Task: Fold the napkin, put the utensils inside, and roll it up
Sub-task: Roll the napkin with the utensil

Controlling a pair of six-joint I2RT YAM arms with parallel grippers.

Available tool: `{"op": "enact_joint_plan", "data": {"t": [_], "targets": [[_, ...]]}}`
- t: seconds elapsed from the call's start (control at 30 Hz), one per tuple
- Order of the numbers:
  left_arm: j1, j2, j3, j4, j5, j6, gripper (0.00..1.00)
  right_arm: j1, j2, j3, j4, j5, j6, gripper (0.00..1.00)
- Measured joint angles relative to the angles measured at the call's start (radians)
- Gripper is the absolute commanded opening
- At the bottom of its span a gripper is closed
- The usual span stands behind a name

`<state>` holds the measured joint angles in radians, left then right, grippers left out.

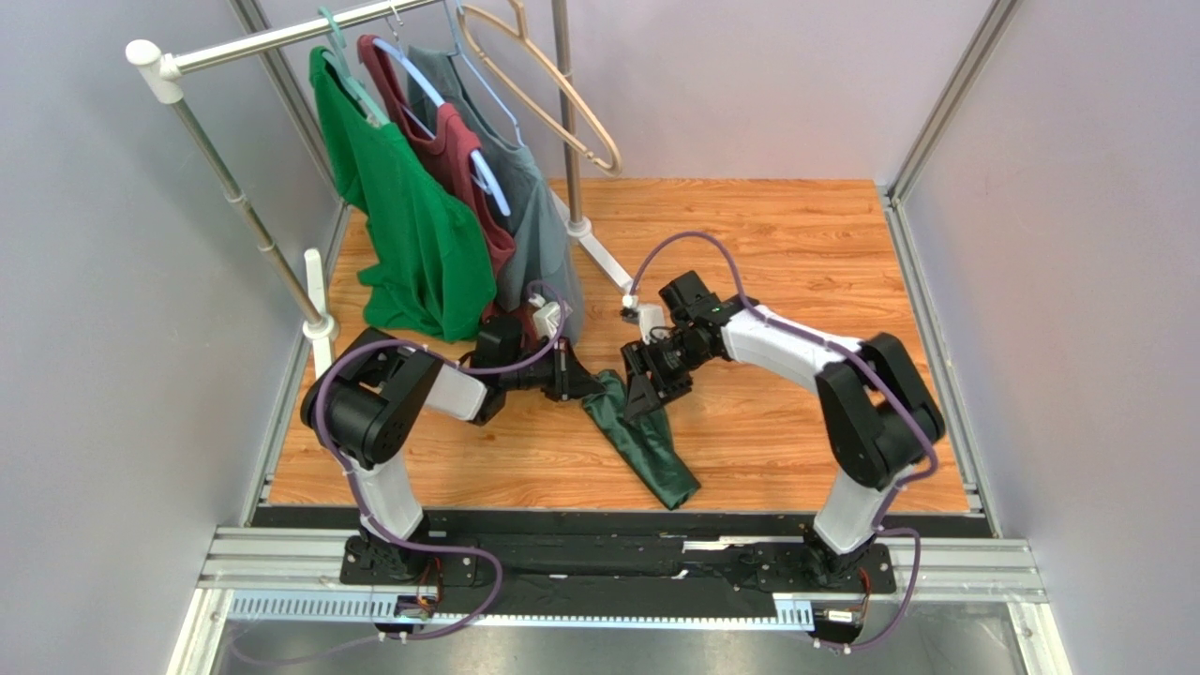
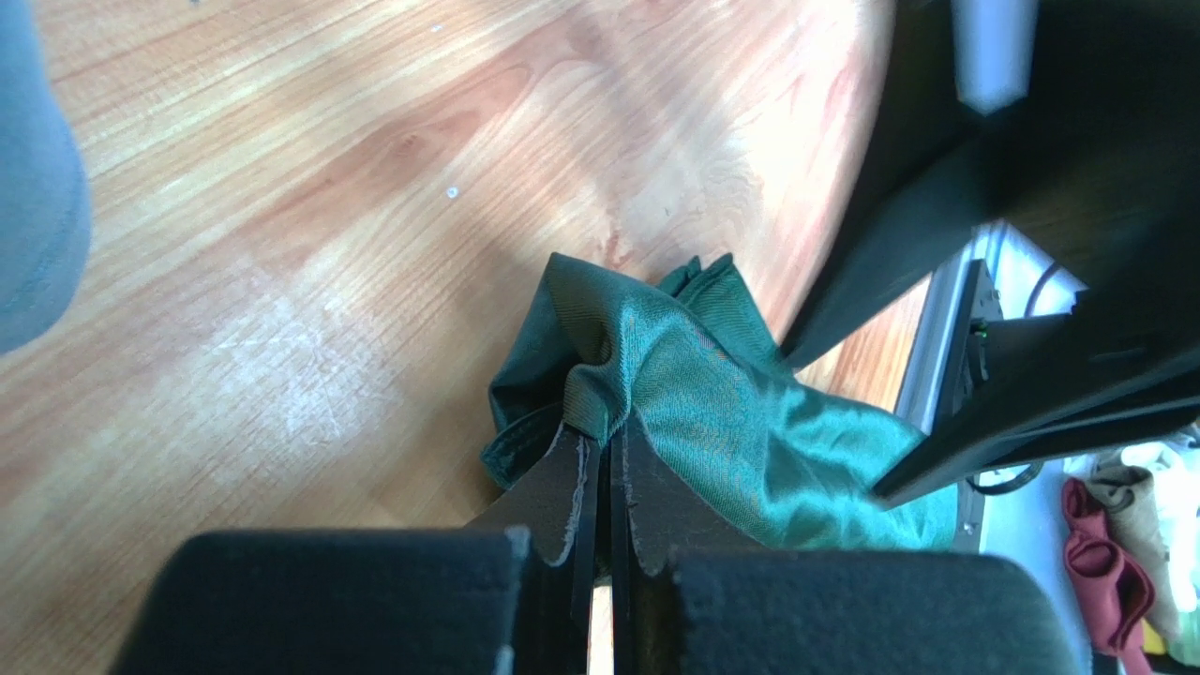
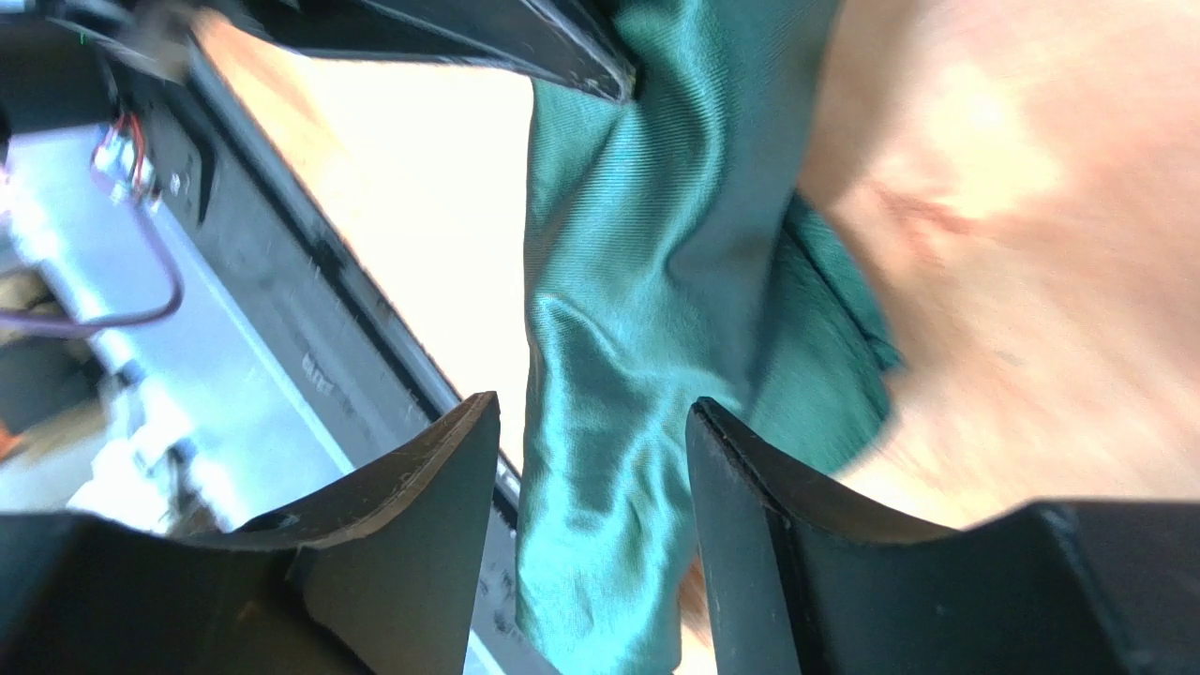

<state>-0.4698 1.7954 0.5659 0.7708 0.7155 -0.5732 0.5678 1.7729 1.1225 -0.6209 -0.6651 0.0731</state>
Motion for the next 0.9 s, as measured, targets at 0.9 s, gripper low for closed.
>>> {"op": "enact_joint_plan", "data": {"t": [0.9], "targets": [[-0.001,-0.081,0.212,-0.619,-0.071,0.134,0.0,0.66,-0.26,-0.333,0.364,1.184,0.285,0.56]]}}
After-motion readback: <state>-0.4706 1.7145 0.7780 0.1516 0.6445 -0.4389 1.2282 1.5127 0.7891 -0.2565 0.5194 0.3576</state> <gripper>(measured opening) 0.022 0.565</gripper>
